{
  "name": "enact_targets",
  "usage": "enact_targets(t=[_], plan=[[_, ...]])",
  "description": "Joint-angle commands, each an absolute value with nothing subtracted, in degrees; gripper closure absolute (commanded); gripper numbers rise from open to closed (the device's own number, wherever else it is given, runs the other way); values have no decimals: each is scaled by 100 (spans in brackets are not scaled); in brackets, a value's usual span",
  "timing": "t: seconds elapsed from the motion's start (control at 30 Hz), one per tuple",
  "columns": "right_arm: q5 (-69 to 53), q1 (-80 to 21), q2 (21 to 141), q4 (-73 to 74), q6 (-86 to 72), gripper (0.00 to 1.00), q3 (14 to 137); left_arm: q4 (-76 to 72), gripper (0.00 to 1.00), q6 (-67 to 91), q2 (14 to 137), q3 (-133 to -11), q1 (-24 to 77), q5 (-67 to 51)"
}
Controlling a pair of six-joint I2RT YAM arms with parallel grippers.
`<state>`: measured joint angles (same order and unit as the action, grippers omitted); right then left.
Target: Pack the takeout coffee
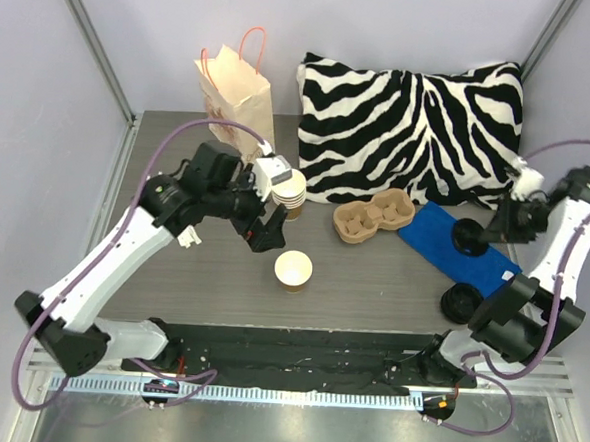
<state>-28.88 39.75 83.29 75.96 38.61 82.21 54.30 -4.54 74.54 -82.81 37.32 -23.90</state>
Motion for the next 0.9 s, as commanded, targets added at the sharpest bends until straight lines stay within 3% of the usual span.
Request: enact_targets(t=[0.0, 0.2, 0.33, 0.57, 0.87], plan=[[-3603, 2554, 8394, 8017, 3139, 99, 8595, 4521, 0, -326, 6682, -7727, 3613, -2470], [-3841, 513, 8648, 7032, 1935, 99, 8648, 3631, 0, -694, 4968, -6294, 3586, -2014], [-4182, -858, 9043, 6890, 1670, 99, 8780, 4191, 0, -1412, 4825, -6451, 3595, -2433], [-4719, -2160, 9536, 7137, 1758, 99, 8974, 3947, 0, -2994, 4834, -6407, 4104, -2478], [-5159, -2979, 9650, 7224, 1652, 99, 8974, 3190, 0, -4289, 5017, -6108, 5536, -1846]])
